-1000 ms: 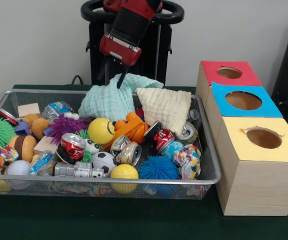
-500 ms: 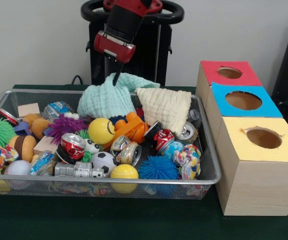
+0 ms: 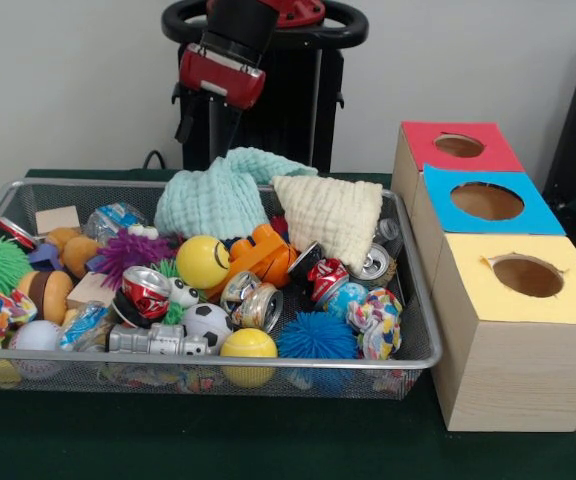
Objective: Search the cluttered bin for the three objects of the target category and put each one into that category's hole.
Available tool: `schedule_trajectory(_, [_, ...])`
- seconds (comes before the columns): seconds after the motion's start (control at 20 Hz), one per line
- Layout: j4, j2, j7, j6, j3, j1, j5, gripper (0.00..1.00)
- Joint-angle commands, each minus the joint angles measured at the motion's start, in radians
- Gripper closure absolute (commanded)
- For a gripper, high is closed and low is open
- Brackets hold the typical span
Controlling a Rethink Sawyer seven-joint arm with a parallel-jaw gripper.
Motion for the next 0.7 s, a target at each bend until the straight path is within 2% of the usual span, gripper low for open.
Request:
schedule_trajectory(0.05, [-0.030,-0.101,0.207,-0.003,0.076,-0.021,-0.031,0.00])
schedule_trajectory(0.15, [-0.023,-0.133,0.213,0.021,0.087,-0.018,-0.028,0.00])
schedule_trajectory(0.3, [-0.023,-0.136,0.199,0.039,0.082,-0.019,-0.030,0.00])
schedule_trajectory(0.7, [-0.041,-0.035,0.168,-0.037,0.038,-0.070,-0.090,0.00])
